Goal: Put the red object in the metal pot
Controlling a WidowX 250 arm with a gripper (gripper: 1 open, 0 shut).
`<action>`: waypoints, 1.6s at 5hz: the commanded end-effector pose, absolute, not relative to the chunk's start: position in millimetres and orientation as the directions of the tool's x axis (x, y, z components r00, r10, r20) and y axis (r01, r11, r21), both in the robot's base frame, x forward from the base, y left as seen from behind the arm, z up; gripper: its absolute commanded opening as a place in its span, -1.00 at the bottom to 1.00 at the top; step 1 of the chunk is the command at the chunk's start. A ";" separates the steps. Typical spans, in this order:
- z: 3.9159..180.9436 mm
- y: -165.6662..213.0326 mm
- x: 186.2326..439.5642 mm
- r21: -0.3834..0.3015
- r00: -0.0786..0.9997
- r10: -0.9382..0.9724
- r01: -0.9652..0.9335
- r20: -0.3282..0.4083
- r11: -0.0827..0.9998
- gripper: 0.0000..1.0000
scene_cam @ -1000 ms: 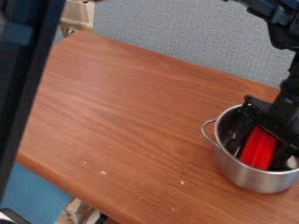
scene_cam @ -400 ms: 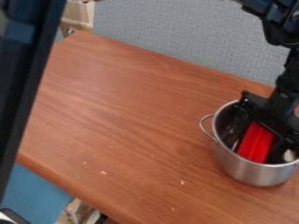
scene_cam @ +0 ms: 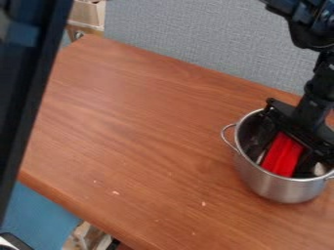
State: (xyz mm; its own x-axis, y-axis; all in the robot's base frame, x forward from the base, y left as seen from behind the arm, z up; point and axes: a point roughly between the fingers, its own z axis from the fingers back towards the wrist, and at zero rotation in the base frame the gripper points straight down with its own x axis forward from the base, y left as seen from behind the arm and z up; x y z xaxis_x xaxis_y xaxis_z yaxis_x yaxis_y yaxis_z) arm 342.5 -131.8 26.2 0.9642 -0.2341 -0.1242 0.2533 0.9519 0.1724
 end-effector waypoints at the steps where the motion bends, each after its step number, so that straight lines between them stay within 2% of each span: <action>1: 27.5 -113.2 347.6 0.190 0.972 -0.197 0.219 -0.125 0.957 1.00; 3: 26.4 -107.1 346.6 0.199 0.972 -0.189 0.214 -0.137 0.956 1.00; 5: 62.6 -99.2 348.3 0.226 0.982 -0.153 0.175 -0.109 0.958 1.00; 6: 63.0 -97.3 351.9 0.225 0.984 -0.143 0.163 -0.106 0.960 -1.00; 8: 59.3 -96.3 358.2 0.225 0.987 -0.123 0.144 -0.104 0.964 -1.00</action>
